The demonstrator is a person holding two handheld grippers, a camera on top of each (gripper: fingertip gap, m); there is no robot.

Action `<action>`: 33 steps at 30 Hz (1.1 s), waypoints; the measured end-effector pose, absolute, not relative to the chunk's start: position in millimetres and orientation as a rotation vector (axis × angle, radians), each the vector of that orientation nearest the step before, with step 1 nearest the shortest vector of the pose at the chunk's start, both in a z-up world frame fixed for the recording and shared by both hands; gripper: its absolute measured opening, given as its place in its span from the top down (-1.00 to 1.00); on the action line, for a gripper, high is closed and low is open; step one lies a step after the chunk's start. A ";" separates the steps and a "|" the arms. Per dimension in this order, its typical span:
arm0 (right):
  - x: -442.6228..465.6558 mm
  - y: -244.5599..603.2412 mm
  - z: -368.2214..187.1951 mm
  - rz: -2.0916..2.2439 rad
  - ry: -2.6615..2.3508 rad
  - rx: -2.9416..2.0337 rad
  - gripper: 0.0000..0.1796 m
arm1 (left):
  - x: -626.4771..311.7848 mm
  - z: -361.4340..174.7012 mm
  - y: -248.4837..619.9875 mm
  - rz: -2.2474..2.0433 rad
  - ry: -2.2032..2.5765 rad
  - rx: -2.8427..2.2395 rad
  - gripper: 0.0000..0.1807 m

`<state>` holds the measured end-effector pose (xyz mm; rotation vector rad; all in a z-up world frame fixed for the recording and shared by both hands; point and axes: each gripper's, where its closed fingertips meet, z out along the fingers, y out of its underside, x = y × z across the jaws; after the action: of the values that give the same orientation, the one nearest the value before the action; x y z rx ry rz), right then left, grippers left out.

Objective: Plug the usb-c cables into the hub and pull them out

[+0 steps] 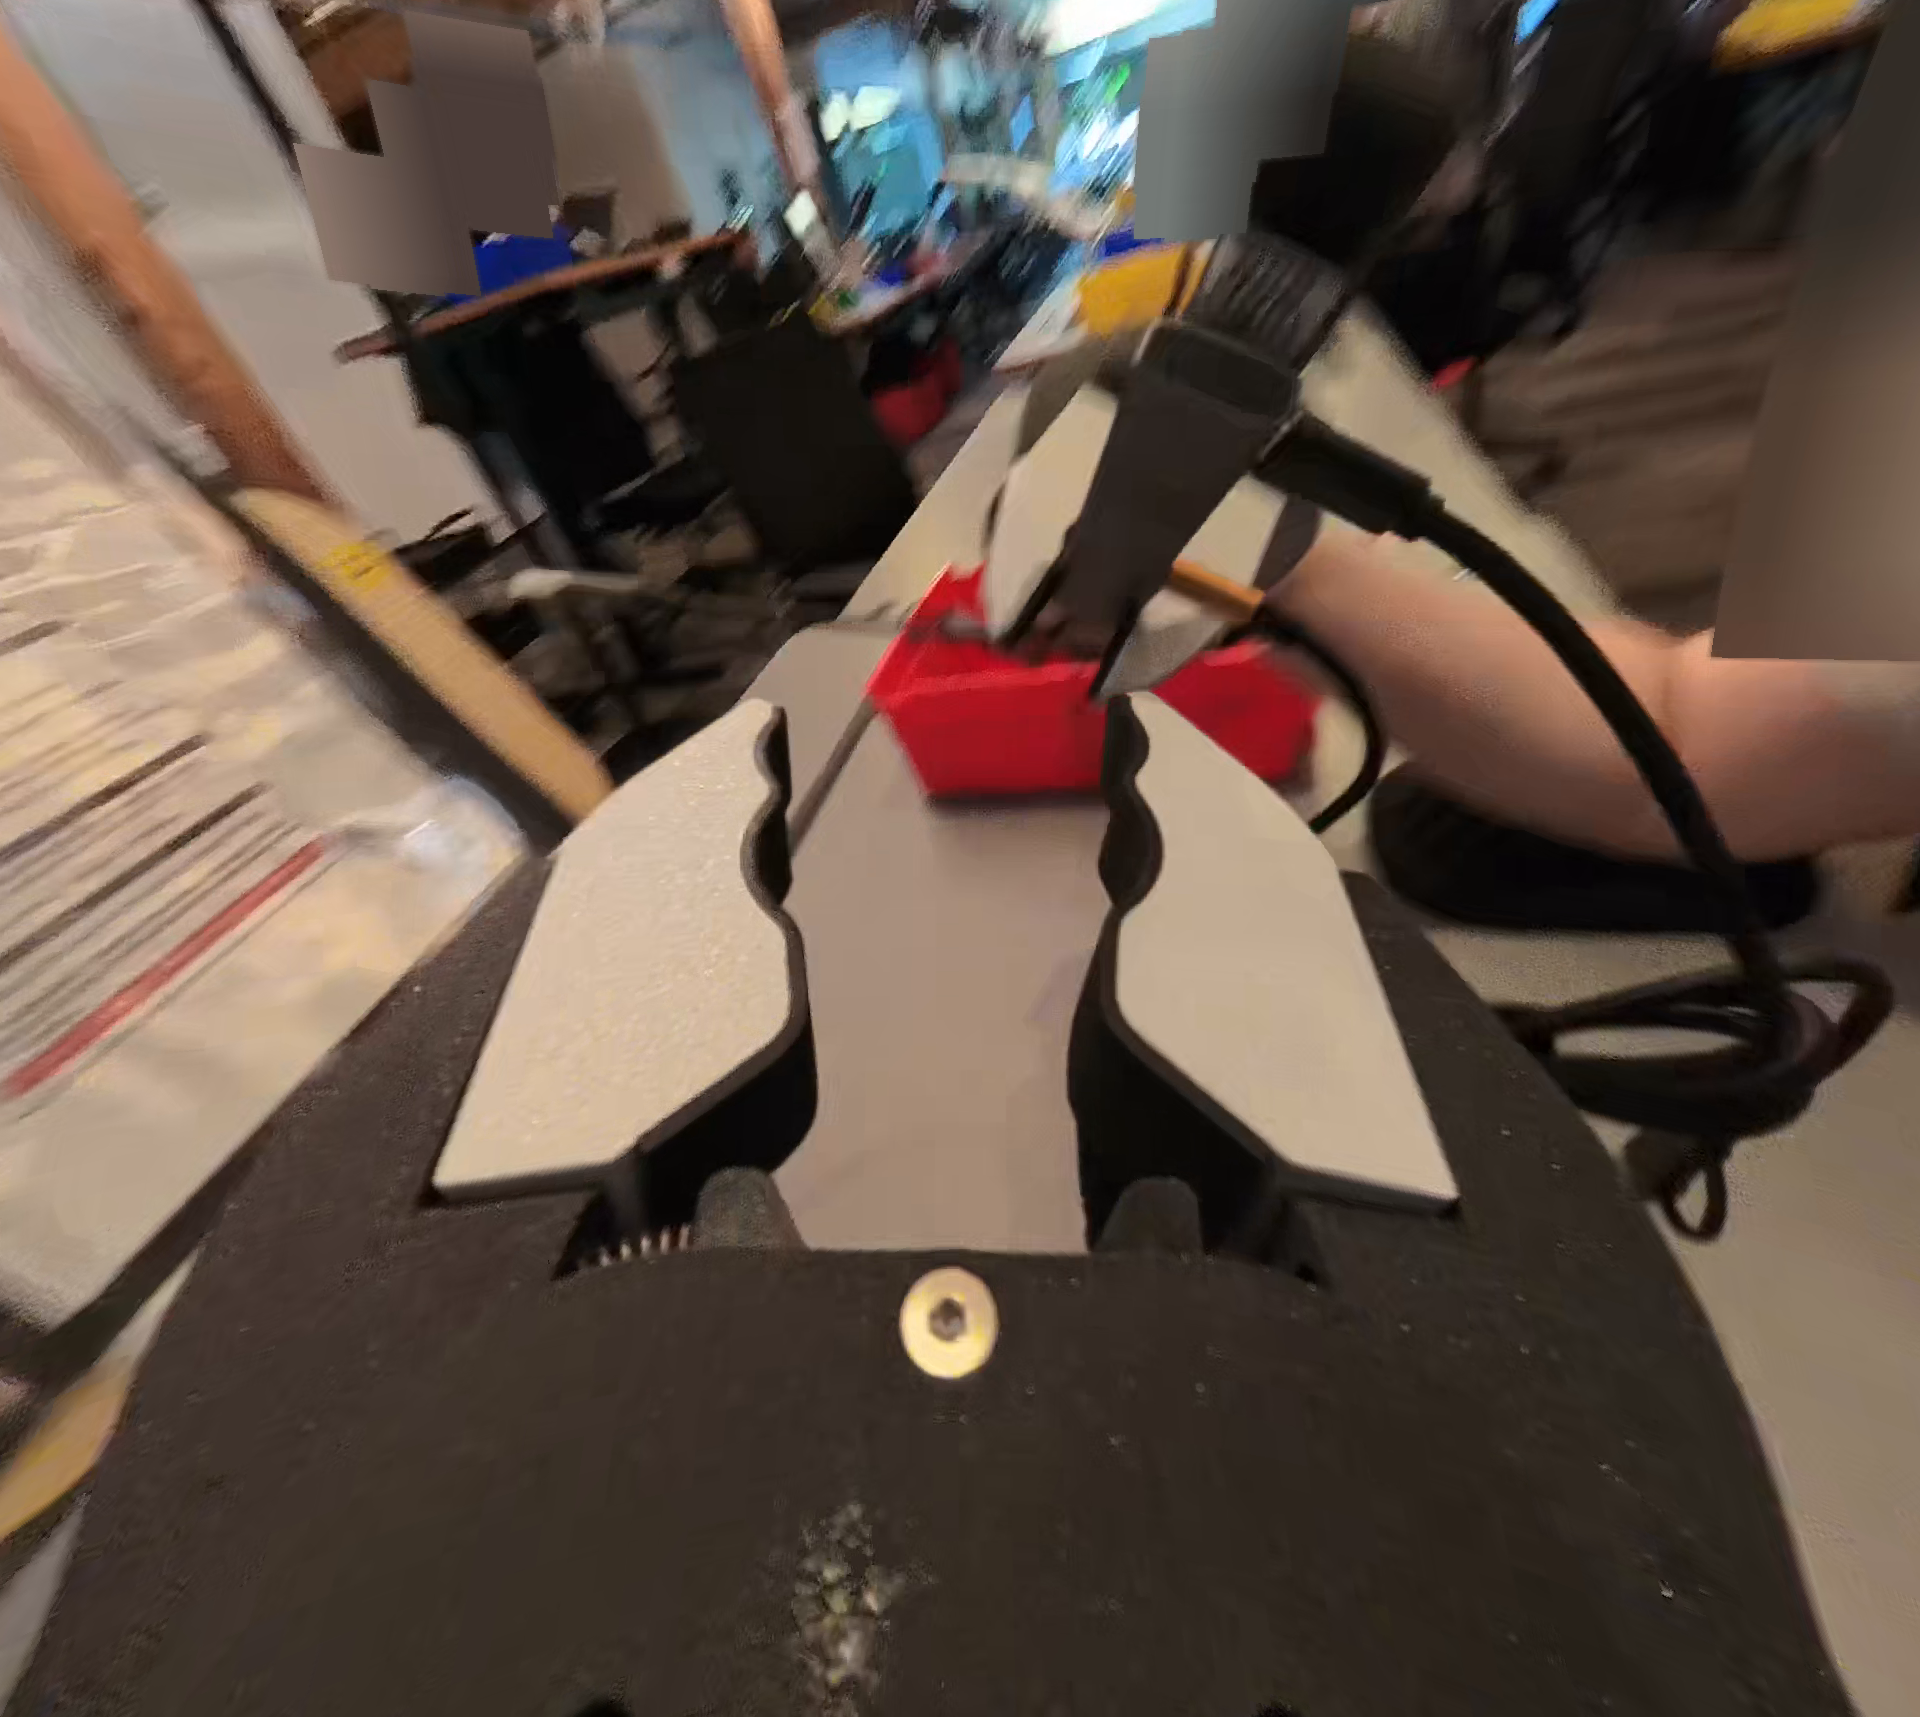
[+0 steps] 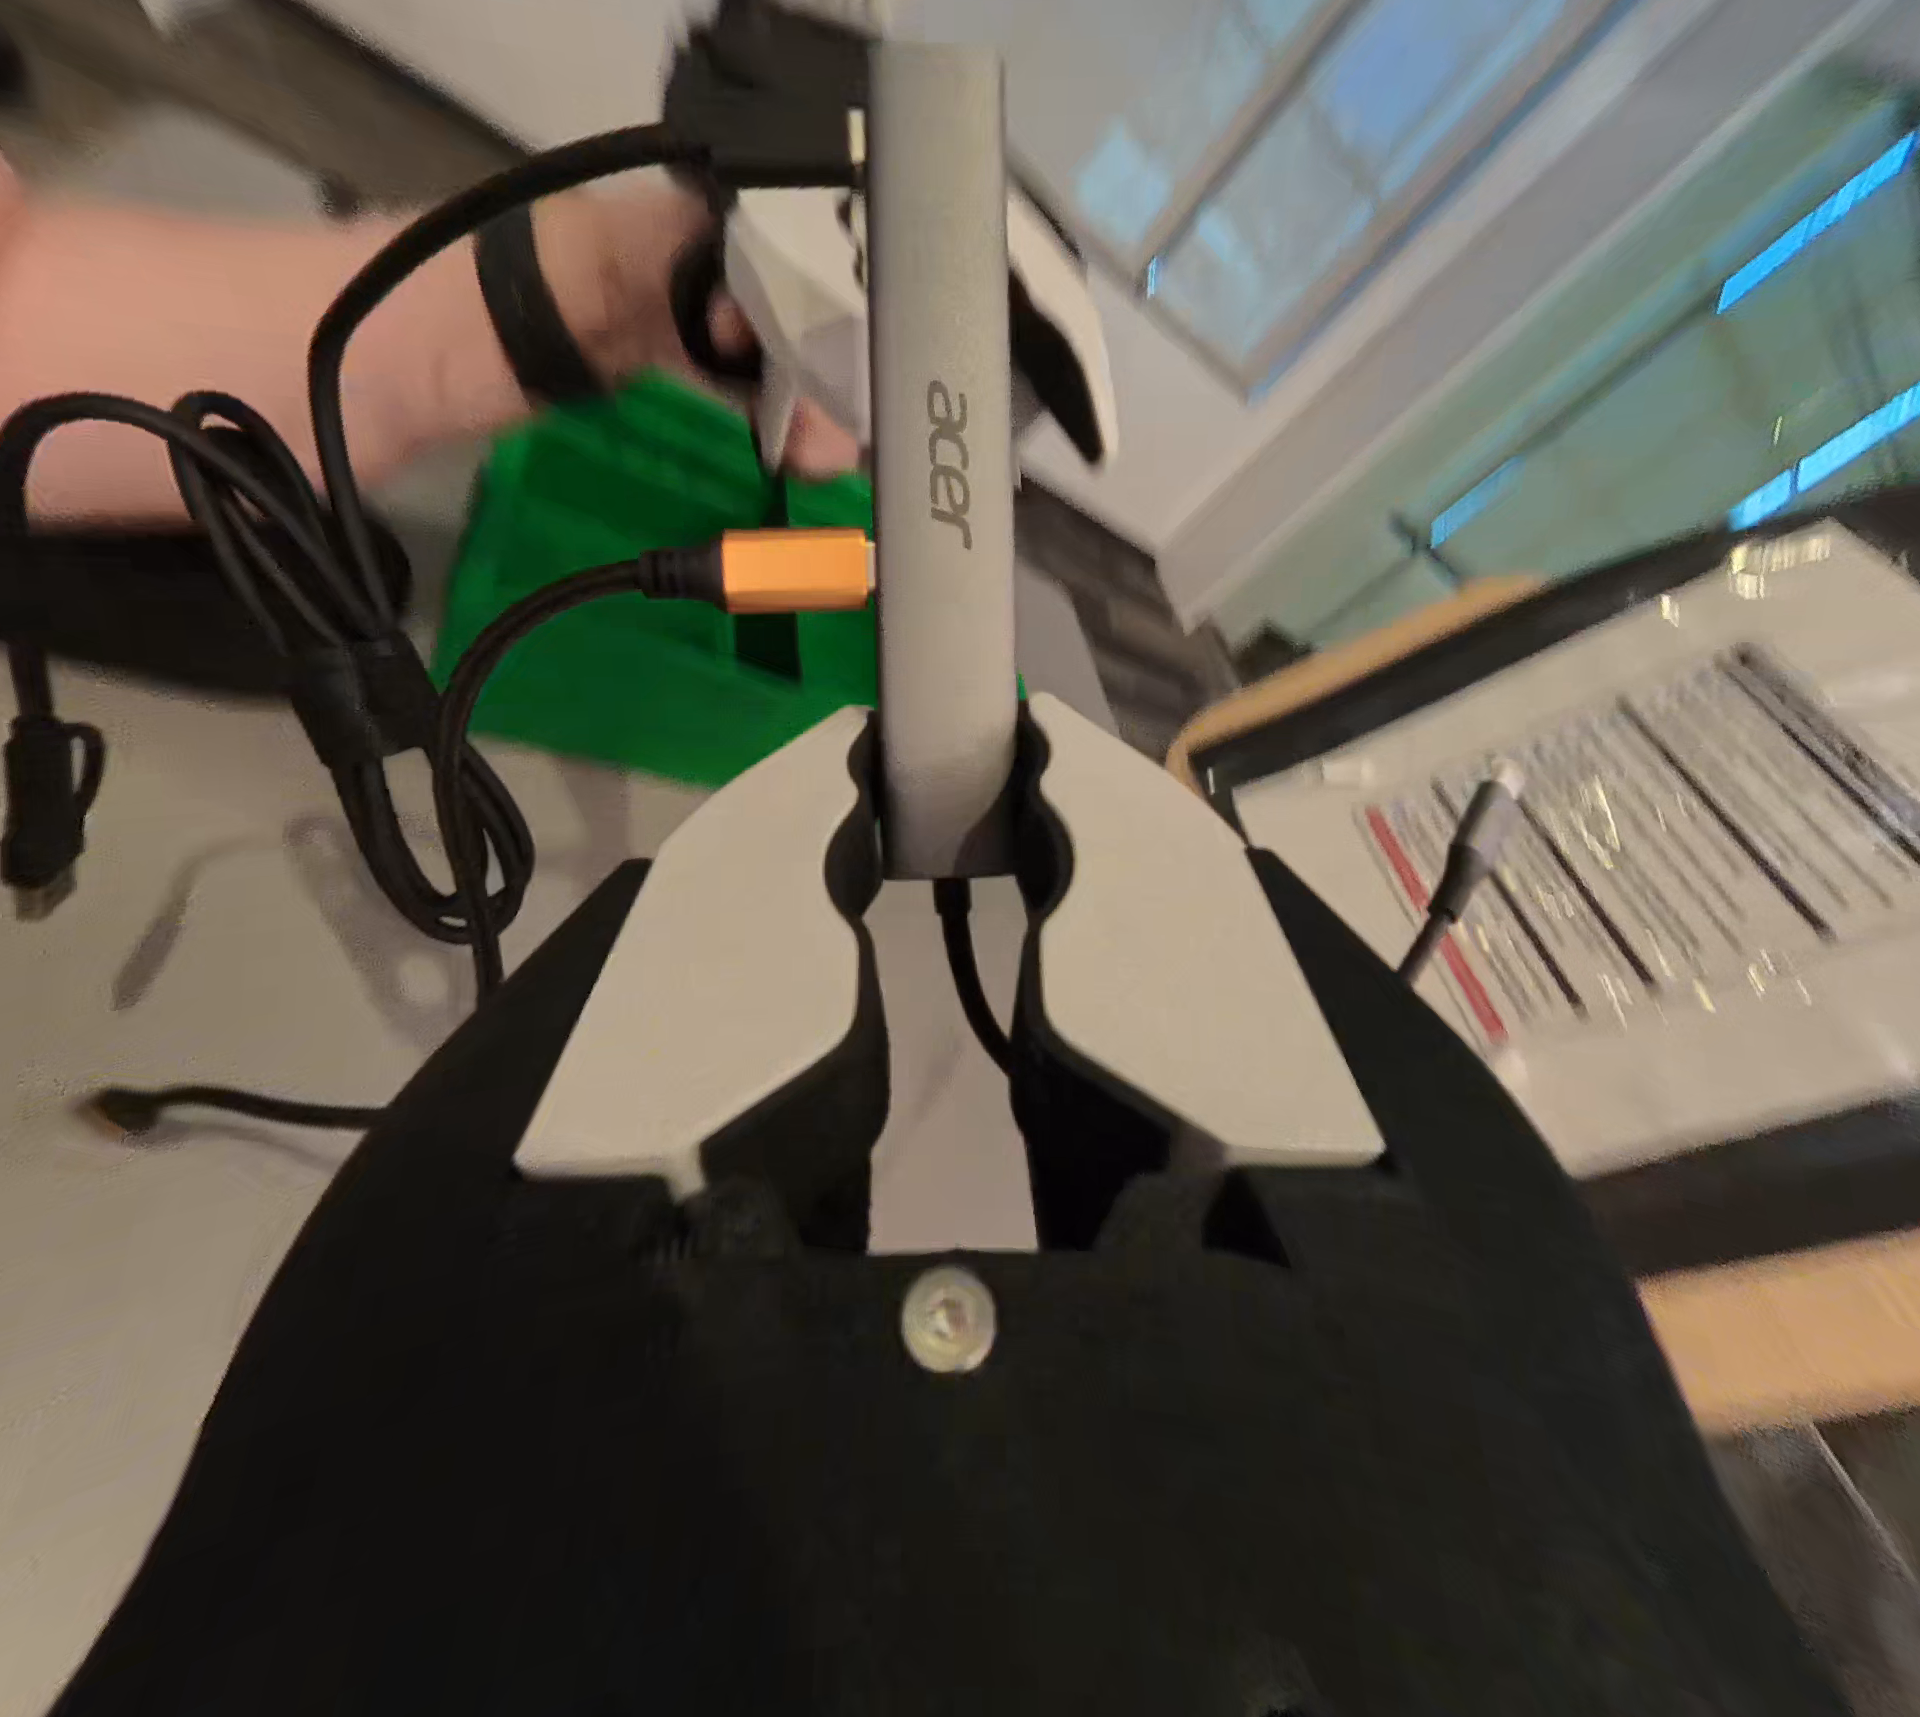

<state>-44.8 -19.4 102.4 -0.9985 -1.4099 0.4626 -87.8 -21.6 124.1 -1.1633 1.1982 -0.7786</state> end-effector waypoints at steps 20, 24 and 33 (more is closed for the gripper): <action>-89.7 -27.2 97.8 1.090 -1.073 -0.731 0.75 | -29.9 139.2 -48.3 -0.947 1.140 -0.952 0.74; -81.8 -3.9 92.1 1.017 -1.048 -0.841 0.65 | -34.5 133.9 -30.8 -0.816 1.129 -1.047 0.74; -14.3 7.7 182.3 0.660 -0.540 -1.078 0.58 | -72.0 136.6 27.6 -0.424 0.840 -1.207 0.74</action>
<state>-14.3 7.7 182.3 -1.0778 -0.5403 0.6600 -72.0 27.6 136.6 -1.2067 0.8399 -0.4237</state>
